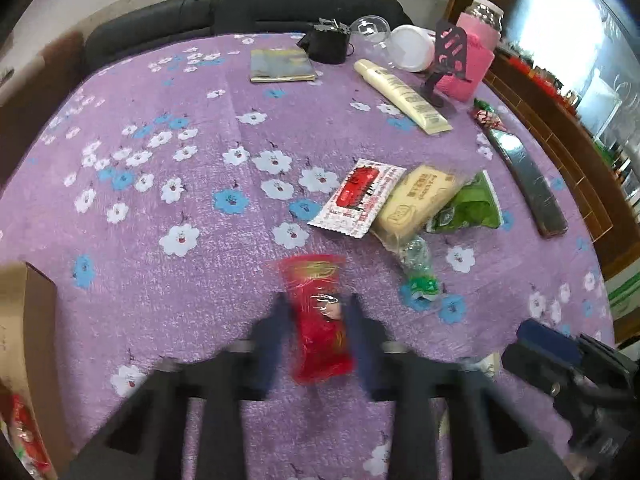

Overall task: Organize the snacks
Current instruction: 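Grasp a red packet with the left gripper while the right grasps a green-wrapped candy, then carry the red packet and green candy over the box and release them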

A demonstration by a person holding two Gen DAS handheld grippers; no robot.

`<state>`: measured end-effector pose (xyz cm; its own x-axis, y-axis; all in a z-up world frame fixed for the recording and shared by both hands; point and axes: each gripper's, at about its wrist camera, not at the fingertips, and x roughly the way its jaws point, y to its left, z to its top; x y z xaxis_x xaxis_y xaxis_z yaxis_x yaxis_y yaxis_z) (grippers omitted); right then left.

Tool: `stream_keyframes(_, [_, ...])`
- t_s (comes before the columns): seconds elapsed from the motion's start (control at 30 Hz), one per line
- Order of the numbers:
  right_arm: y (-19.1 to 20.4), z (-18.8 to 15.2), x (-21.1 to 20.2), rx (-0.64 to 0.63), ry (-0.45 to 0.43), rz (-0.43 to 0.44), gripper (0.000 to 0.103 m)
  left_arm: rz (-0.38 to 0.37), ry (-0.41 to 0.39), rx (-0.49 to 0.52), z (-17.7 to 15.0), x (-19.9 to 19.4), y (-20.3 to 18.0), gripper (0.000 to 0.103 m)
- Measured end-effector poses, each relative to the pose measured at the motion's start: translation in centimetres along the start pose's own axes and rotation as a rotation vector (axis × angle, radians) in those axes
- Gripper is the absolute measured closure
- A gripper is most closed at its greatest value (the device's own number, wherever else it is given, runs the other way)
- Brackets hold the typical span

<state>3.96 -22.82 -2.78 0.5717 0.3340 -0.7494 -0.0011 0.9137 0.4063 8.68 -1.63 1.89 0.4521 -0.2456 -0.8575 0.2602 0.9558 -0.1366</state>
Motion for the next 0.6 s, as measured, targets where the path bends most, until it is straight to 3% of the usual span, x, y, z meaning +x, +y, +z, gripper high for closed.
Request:
stream_keyframes(0.23, [2.3,-2.0,1.1,-0.041,0.075,-0.064,0.06,-0.033,-0.027,-0.033,-1.5,-1.9,1.8,0.084])
stream_keyframes(0.37, [3.1,-2.3,1.4,-0.056,0.036,-0.078,0.057,-0.064,-0.065,-0.056,-2.5,-3.8,2.3,0.084])
stream_keyframes(0.47, [3.2,-2.2,1.6,-0.049,0.0,-0.054,0.048,-0.105,-0.109,-0.084,-3.6,-6.0,3.0,0.084])
stream_keyframes(0.57, [3.9,-2.3,2.1,-0.081,-0.02,-0.067,0.048,-0.148,-0.151,-0.113,-4.9,-8.2,3.7,0.084])
stream_keyframes(0.6, [4.5,-2.4,2.2,-0.113,-0.026,-0.095,0.053,-0.166,-0.165,-0.124,-5.6,-9.1,4.1,0.084])
